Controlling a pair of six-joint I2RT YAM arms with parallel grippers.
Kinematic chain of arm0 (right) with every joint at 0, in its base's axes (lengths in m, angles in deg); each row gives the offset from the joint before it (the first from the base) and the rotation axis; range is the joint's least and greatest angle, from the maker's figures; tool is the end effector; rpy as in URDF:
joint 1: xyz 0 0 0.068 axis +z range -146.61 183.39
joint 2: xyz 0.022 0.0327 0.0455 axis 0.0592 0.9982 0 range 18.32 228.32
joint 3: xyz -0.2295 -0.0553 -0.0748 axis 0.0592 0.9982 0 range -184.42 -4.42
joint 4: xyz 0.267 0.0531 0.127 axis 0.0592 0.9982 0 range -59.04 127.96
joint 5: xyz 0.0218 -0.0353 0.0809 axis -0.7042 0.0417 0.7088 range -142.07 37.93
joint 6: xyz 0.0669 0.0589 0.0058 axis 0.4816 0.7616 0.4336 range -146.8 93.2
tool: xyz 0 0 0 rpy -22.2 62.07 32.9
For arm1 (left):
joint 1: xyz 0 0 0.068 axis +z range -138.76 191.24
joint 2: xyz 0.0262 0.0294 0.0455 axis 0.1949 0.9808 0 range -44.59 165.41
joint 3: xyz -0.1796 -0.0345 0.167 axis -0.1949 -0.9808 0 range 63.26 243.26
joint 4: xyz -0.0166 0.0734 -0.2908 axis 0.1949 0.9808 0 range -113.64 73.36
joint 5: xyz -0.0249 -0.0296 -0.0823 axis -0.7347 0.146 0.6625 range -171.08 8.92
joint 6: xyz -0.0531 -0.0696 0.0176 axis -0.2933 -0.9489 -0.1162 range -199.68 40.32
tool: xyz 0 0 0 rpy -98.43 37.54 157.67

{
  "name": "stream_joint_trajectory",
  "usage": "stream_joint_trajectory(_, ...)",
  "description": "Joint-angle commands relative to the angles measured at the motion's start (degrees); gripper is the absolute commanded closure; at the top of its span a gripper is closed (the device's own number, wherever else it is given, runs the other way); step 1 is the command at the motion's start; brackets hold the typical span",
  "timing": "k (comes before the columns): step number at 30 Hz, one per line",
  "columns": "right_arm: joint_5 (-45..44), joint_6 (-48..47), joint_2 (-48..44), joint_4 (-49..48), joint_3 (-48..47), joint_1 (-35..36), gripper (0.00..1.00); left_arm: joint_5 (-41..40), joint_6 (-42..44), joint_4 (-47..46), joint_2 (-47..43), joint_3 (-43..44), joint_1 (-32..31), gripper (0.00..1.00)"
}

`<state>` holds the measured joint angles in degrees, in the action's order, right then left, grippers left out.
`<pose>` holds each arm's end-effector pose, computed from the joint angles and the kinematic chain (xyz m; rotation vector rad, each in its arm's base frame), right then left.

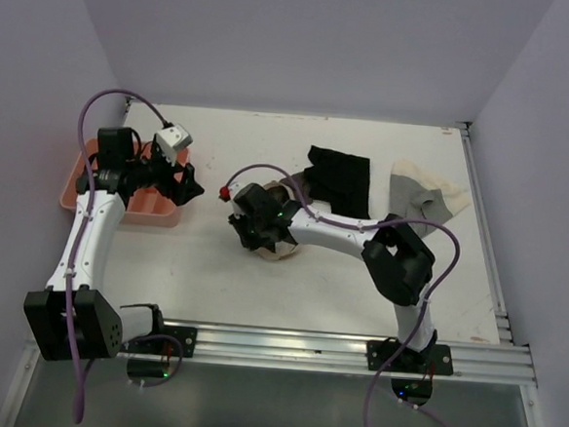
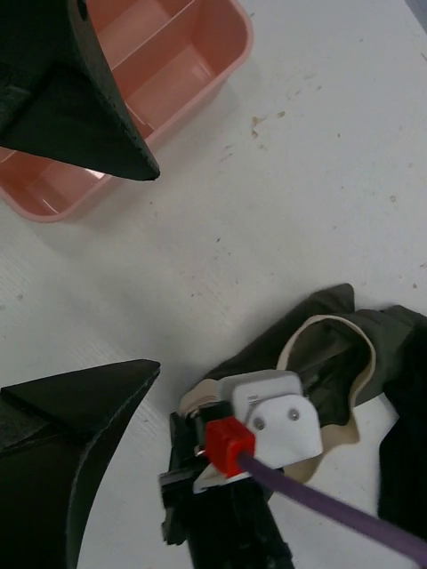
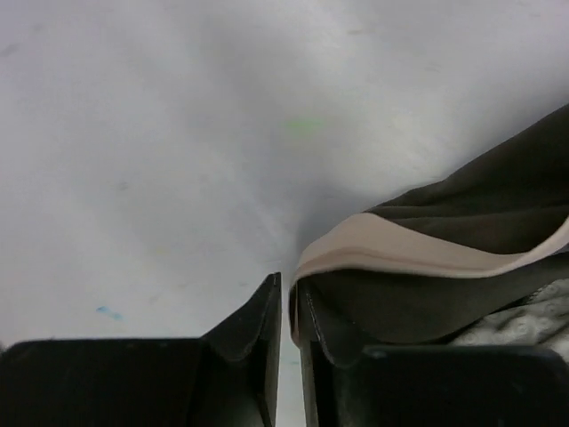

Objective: Roll the underwear
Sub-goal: Move the underwear to the center of the board

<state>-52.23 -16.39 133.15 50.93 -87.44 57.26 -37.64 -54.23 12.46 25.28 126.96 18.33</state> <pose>0.2890 0.3954 0.1089 -0.9376 2.3564 0.4645 0.3309 -0.0140 0.2772 0.6986 2.0096 -0.5414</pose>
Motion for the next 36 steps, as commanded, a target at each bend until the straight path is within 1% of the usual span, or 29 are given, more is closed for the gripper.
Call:
stream_joint_trajectory(1,2.89,6.98,-5.82,-3.36,-2.14,2.65,0.8,3.58,7.49,0.2,0.01,-2.35,0.11,0.15)
stream_joint_trajectory(2,3.15,7.77,-7.23,-3.62,-1.01,2.56,0.55,4.1,8.99,0.29,-0.25,-3.83,0.03,0.15)
stream_joint_trajectory(3,0.8,8.13,-8.81,-4.49,-0.22,2.39,0.5,4.72,12.92,0.55,-0.34,-4.63,0.03,0.15)
stream_joint_trajectory(4,0.34,8.13,-12.48,-4.32,0.31,2.3,0.46,5.68,14.7,1.08,-0.87,-5.51,0.03,0.16)
stream_joint_trajectory(5,-0.62,8.13,-14.17,-3.97,1.45,1.34,0.45,6.21,16.28,1.08,-1.13,-7.35,0.03,0.17)
stream_joint_trajectory(6,-0.71,8.22,-16.1,-3.27,2.24,0.37,0.45,6.57,18.91,1.08,-1.31,-8.23,0.03,0.17)
stream_joint_trajectory(7,-0.45,8.39,-17.86,-3.09,4.17,-0.59,0.5,7.7,20.15,0.82,-1.49,-9.11,0.11,0.18)
stream_joint_trajectory(8,-0.36,8.57,-21.28,-2.66,5.14,-3.21,0.52,8.23,21.29,0.82,-1.49,-10.51,0.11,0.18)
stream_joint_trajectory(10,-0.97,8.39,-23.67,-1.43,6.99,-6.13,0.56,9.38,24.1,0.91,-1.14,-11.58,0.03,0.19)
stream_joint_trajectory(11,-1.76,8.39,-25.25,-0.9,8.39,-9.45,0.6,10.25,24.47,0.91,-0.87,-12.1,0.11,0.19)
stream_joint_trajectory(13,-4.22,8.74,-25.18,0.77,9.02,-13.07,0.66,10.79,23.78,0.12,0.35,-12.2,0.03,0.2)
stream_joint_trajectory(14,-5.97,9.09,-23.61,1.12,8.76,-16.3,0.7,11.22,23.51,-0.06,0.88,-11.94,0.11,0.2)
stream_joint_trajectory(16,-6.95,9.1,-19.92,2.62,7.01,-18.61,0.75,11.84,23.06,0.2,2.02,-11.5,0.11,0.21)
stream_joint_trajectory(17,-8.17,8.84,-17.73,3.49,3.6,-19.49,0.77,11.76,22.8,0.2,2.2,-11.32,0.03,0.21)
stream_joint_trajectory(18,-8.71,8.22,-12.14,5.76,1.48,-19.68,0.78,11.67,22.19,-0.06,2.47,-11.23,0.03,0.22)
stream_joint_trajectory(19,-9.24,7.78,-9.56,6.57,-2.72,-19.68,0.81,11.32,22.18,0.03,2.56,-11.23,0.03,0.22)
stream_joint_trajectory(21,-10.37,7.87,-4.37,8.85,-6.17,-20.29,0.82,10.7,24.19,0.9,2.73,-11.32,0.03,0.22)
stream_joint_trajectory(22,-10.38,8.13,-0.26,9.21,-8.45,-21.34,0.84,10.0,25.25,2.3,2.73,-11.32,0.03,0.22)
stream_joint_trajectory(24,-9.25,9.09,2.5,9.56,-9.61,-23.01,0.84,9.39,27.88,3.97,2.73,-11.67,0.03,0.22)
stream_joint_trajectory(25,-8.89,9.1,4.6,9.56,-9.79,-24.76,0.84,8.86,30.51,5.37,2.82,-12.11,0.11,0.22)
stream_joint_trajectory(28,-8.89,8.31,6.55,10.27,-8.92,-27.84,0.85,6.85,35.97,7.93,3.61,-13.07,-0.41,0.22)
stream_joint_trajectory(30,-9.67,7.69,6.38,10.36,-7.69,-31.44,0.85,5.7,38.78,8.81,4.74,-13.69,-1.46,0.22)
stream_joint_trajectory(31,-9.94,7.52,5.68,10.44,-6.2,-34.15,0.85,4.91,39.4,8.82,5.19,-14.13,-1.82,0.22)
stream_joint_trajectory(32,-9.94,6.91,5.15,10.62,-5.49,-35.4,0.85,4.38,39.85,8.73,5.54,-14.39,-2.17,0.22)
stream_joint_trajectory(34,-8.73,5.68,3.14,10.88,-3.56,-37.68,0.84,3.15,40.12,7.42,6.51,-14.83,-3.31,0.22)
stream_joint_trajectory(36,-6.61,4.79,-1.69,9.57,-2.24,-37.61,0.82,2.79,38.98,5.92,7.47,-14.92,-4.27,0.22)
